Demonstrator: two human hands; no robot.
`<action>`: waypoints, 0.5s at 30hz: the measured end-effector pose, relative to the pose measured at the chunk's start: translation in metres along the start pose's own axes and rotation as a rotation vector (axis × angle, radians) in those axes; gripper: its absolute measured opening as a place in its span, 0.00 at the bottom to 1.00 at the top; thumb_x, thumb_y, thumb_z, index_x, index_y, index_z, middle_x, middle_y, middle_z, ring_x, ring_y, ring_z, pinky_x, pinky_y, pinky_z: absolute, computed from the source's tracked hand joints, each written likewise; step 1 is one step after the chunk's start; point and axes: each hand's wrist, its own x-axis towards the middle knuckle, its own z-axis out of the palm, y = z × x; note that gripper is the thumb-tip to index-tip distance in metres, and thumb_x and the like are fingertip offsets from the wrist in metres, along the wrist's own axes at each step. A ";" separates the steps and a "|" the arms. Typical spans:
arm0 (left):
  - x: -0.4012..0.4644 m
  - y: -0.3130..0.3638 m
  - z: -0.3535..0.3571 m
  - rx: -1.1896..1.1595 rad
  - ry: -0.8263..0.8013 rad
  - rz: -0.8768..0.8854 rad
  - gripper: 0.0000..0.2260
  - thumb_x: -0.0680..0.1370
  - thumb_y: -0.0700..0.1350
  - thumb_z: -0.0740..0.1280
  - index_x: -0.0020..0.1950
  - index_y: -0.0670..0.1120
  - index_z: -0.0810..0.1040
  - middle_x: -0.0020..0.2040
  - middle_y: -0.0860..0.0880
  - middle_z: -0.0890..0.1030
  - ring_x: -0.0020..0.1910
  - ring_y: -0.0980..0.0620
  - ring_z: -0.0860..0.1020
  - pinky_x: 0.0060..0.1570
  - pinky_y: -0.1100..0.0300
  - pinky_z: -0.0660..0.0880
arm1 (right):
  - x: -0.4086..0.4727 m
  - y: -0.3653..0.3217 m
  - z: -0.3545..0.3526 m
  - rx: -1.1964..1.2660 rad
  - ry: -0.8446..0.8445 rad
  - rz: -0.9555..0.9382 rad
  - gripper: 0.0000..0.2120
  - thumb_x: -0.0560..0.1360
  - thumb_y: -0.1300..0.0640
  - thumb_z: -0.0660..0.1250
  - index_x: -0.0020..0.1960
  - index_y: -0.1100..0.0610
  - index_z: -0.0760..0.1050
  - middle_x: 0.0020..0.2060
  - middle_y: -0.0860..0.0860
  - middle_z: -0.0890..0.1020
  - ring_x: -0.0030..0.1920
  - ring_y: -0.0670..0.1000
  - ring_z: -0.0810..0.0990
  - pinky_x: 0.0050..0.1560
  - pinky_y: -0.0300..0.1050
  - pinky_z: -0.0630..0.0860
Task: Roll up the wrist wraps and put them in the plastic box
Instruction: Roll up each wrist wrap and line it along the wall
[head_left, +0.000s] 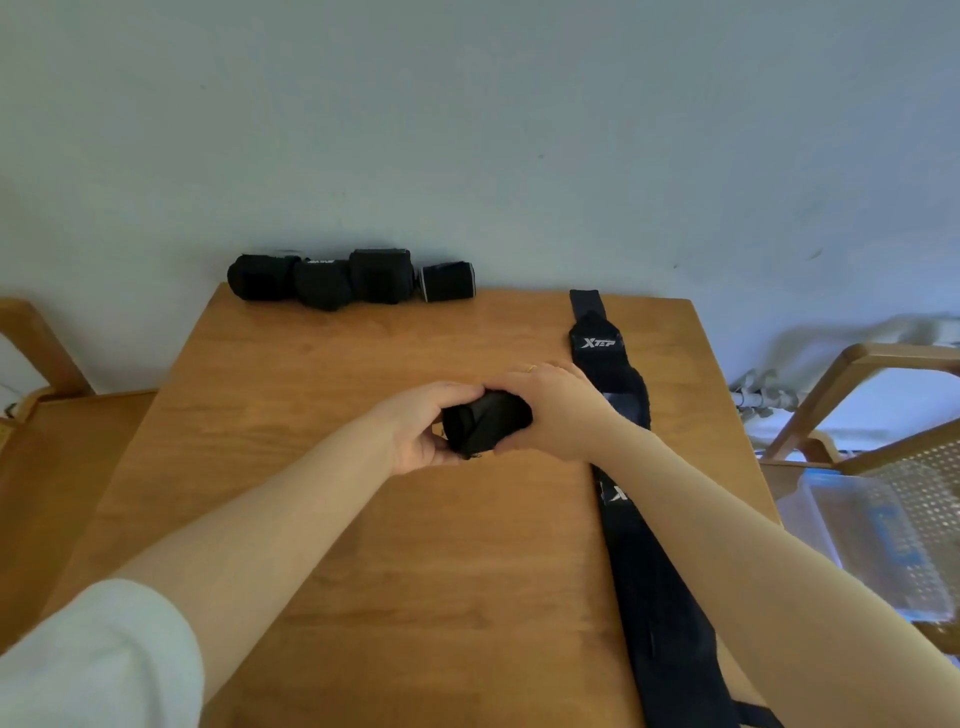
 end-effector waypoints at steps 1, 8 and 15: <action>0.004 0.004 -0.002 -0.040 -0.002 -0.032 0.10 0.77 0.46 0.68 0.56 0.44 0.76 0.60 0.40 0.75 0.51 0.41 0.80 0.42 0.51 0.81 | 0.009 0.001 -0.005 0.101 -0.060 0.042 0.29 0.68 0.48 0.74 0.67 0.48 0.70 0.57 0.45 0.79 0.58 0.50 0.75 0.63 0.48 0.68; 0.041 0.039 -0.024 -0.140 -0.140 -0.120 0.16 0.79 0.56 0.61 0.62 0.48 0.71 0.58 0.36 0.77 0.49 0.37 0.82 0.47 0.49 0.81 | 0.054 0.028 -0.001 0.906 0.114 0.387 0.15 0.74 0.51 0.70 0.58 0.51 0.73 0.52 0.47 0.79 0.53 0.49 0.79 0.53 0.46 0.79; 0.099 0.061 -0.025 -0.188 -0.053 -0.032 0.14 0.77 0.48 0.67 0.59 0.44 0.72 0.57 0.37 0.76 0.50 0.37 0.81 0.43 0.54 0.82 | 0.104 0.044 0.023 0.858 0.353 0.656 0.20 0.81 0.48 0.56 0.68 0.57 0.68 0.57 0.52 0.76 0.57 0.51 0.76 0.47 0.39 0.73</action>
